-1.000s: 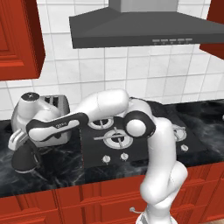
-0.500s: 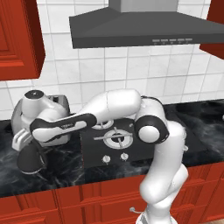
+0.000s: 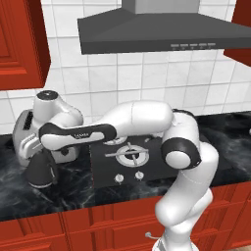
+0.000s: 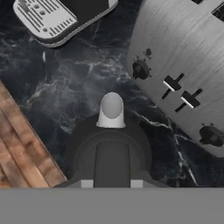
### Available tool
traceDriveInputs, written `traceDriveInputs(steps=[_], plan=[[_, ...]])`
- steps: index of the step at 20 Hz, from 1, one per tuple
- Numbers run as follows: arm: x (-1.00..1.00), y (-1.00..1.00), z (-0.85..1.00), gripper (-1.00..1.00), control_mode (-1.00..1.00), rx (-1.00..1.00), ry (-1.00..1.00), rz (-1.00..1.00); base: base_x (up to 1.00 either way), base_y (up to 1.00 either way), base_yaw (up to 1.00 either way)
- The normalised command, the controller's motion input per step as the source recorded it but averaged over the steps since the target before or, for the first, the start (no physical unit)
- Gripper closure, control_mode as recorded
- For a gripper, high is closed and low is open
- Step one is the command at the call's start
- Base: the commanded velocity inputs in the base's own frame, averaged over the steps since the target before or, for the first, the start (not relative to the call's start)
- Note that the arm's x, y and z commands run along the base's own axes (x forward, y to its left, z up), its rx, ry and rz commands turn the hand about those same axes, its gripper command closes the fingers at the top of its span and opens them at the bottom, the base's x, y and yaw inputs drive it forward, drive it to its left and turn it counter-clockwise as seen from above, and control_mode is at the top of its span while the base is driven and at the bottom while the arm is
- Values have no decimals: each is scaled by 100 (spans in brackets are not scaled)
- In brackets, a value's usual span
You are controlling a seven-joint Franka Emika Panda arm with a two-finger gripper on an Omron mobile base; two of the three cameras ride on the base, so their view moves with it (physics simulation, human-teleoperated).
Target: Pick the kettle from the counter and place it on a stove burner. Then turn the burner on.
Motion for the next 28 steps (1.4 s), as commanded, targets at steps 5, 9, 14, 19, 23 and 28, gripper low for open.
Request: traceDriveInputs(steps=[5,9,14,19,23,28], plan=[[0,-27,33,100,-100,1,15,-20,0,0,0],[4,-42,28,100,-100,1,22,-26,0,0,0],[8,-44,20,100,-100,0,22,-28,0,0,0],[13,-41,3,100,-100,0,16,-27,0,0,0],[12,-28,0,100,-100,0,6,-27,0,0,0],[0,-18,0,100,-100,0,0,-23,0,0,0]])
